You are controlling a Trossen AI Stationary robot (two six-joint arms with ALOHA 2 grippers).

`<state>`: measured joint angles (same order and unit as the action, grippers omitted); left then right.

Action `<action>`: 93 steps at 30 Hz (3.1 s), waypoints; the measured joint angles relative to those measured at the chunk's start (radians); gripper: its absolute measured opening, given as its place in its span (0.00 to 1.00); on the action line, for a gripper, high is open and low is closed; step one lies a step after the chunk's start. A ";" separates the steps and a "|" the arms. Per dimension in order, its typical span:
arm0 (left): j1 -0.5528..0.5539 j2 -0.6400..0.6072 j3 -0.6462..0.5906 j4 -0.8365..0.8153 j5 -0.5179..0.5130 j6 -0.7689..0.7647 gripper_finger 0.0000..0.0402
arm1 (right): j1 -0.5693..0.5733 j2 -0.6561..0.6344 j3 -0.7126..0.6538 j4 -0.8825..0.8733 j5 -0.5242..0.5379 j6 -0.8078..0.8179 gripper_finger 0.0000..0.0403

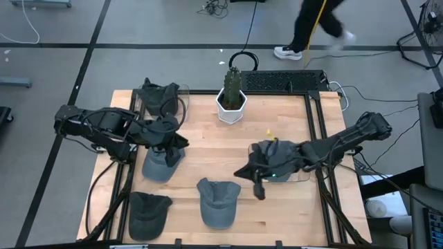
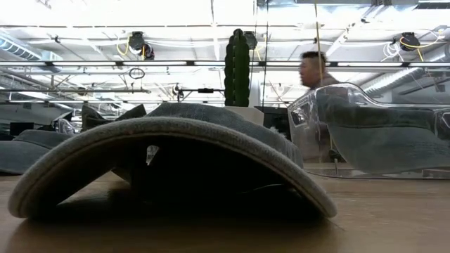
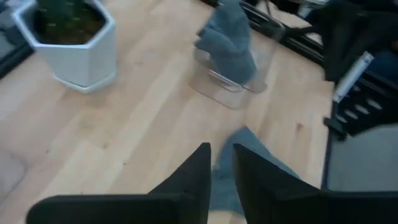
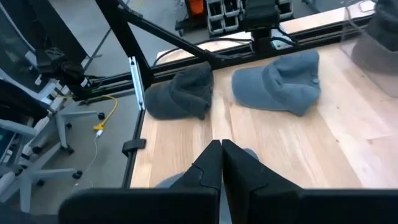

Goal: Pick & Place hat
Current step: Put the right gray cap into the bottom transparent bin

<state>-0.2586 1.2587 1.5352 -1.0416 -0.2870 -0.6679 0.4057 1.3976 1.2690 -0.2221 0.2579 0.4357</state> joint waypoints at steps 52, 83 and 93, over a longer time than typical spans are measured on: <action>-0.248 0.055 0.000 -0.013 0.096 -0.145 0.34 | -0.013 0.631 0.182 0.116 -0.308 0.119 0.37; -0.296 0.055 0.000 -0.055 0.017 -0.182 0.34 | -0.005 0.614 0.115 0.095 -0.287 0.082 0.38; -0.252 0.055 -0.001 -0.093 -0.015 -0.253 0.34 | -0.005 0.649 0.114 0.127 -0.363 0.099 0.23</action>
<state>-0.5104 1.3132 1.5339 -1.1350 -0.3024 -0.9213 0.4004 2.0468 1.3827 -0.0946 -0.1053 0.5344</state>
